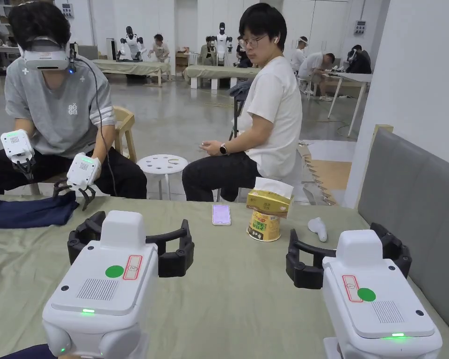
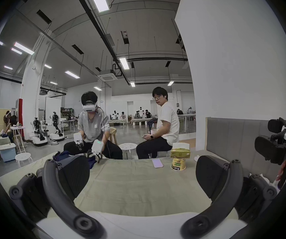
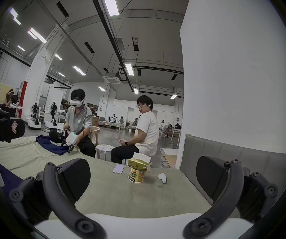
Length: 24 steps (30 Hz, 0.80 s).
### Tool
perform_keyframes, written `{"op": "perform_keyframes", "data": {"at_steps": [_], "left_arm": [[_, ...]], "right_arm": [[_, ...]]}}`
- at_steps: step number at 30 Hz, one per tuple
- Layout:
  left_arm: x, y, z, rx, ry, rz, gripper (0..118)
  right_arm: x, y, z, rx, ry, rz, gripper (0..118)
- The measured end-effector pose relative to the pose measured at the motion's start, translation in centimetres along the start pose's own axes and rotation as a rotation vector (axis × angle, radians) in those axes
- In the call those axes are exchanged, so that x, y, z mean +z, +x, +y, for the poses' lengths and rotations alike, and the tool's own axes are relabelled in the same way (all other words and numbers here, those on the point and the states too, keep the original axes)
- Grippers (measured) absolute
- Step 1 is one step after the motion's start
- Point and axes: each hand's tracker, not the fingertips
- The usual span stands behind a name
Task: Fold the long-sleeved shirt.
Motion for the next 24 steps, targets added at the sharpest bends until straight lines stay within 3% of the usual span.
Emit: {"op": "perform_keyframes", "data": {"at_steps": [3,4,5,6,7,12,14,17,21,24], "left_arm": [[0.1,0.2,0.1,-0.005,0.004,0.008,109],[0.3,0.1,0.2,0.004,0.005,-0.024,102],[0.4,0.1,0.3,0.012,0.010,-0.032,79],[0.7,0.2,0.3,0.019,0.031,-0.038,26],[0.8,0.4,0.3,0.006,0.041,-0.050,14],[0.9,0.9,0.5,-0.003,0.033,-0.083,8],[1.0,1.4,0.5,-0.031,0.044,-0.037,7],[1.3,0.4,0.6,0.009,-0.001,0.011,6],[3.6,-3.9,-0.3,0.043,-0.045,0.139,6],[6.1,-8.5,-1.6,0.009,-0.110,0.296,6]], "right_arm": [[0.0,0.1,0.0,-0.006,0.002,0.013,114],[0.1,0.1,0.1,0.000,0.000,0.010,99],[0.5,-0.1,0.0,0.020,0.025,-0.019,69],[0.7,-0.2,0.0,0.041,0.047,-0.025,16],[0.6,-0.3,-0.2,0.051,0.038,-0.025,1],[0.6,0.2,0.0,0.015,0.013,0.003,0],[0.8,-0.1,0.1,0.034,0.018,0.001,0],[0.9,-1.1,0.7,-0.012,0.006,0.050,0],[0.7,-5.2,1.7,-0.045,0.012,0.155,0],[0.7,-10.4,1.8,-0.076,0.015,0.270,0]]}}
